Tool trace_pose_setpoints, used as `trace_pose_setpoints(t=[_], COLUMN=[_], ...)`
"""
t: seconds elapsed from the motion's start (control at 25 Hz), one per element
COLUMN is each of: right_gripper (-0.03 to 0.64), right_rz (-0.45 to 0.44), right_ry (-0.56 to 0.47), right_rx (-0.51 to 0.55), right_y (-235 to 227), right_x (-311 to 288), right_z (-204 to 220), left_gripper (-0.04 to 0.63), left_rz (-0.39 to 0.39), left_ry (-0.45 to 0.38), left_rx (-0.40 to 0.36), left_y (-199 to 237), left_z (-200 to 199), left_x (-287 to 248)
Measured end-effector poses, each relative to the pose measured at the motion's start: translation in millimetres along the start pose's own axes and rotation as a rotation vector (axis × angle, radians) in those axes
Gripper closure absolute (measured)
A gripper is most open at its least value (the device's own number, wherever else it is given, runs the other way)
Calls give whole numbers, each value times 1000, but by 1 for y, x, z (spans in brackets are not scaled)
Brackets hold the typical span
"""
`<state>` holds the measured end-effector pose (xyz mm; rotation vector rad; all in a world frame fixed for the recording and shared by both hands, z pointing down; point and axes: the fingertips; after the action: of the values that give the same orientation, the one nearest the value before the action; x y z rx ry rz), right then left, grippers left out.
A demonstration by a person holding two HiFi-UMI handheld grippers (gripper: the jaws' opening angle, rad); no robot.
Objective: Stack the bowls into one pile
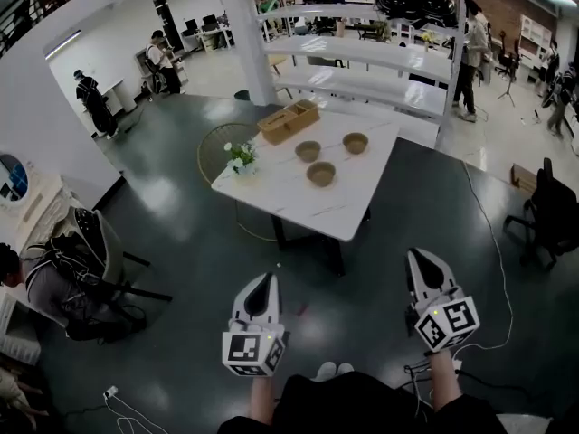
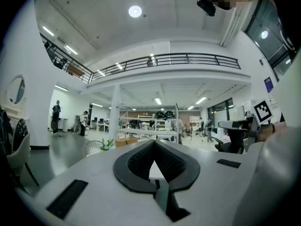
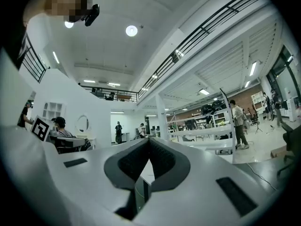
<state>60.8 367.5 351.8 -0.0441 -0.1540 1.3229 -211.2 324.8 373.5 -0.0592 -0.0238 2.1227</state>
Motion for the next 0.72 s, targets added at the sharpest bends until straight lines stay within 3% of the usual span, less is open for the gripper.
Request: trace_pose_setpoints(t=[0.36, 0.72], right_gripper=[603, 603], right_rz=[-1, -28], right_ry=[-9, -14], right_rx=[-31, -60], right_y=[-16, -27], right_x=[6, -20], right_z=[4, 6], left_gripper=[580, 580], left_rz=[-14, -66], left_ry=[23, 30], left_rx=[4, 15], left_y=[-17, -2], left_z=[8, 11], left_x=[2, -10])
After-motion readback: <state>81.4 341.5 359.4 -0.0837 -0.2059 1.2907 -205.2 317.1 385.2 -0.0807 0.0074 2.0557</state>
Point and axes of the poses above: the fingertips, and each gripper's own axes: x backward along the fingers, y to its left, z out of its underside, and after that the axes turned 2 degrees about -x, right-handed
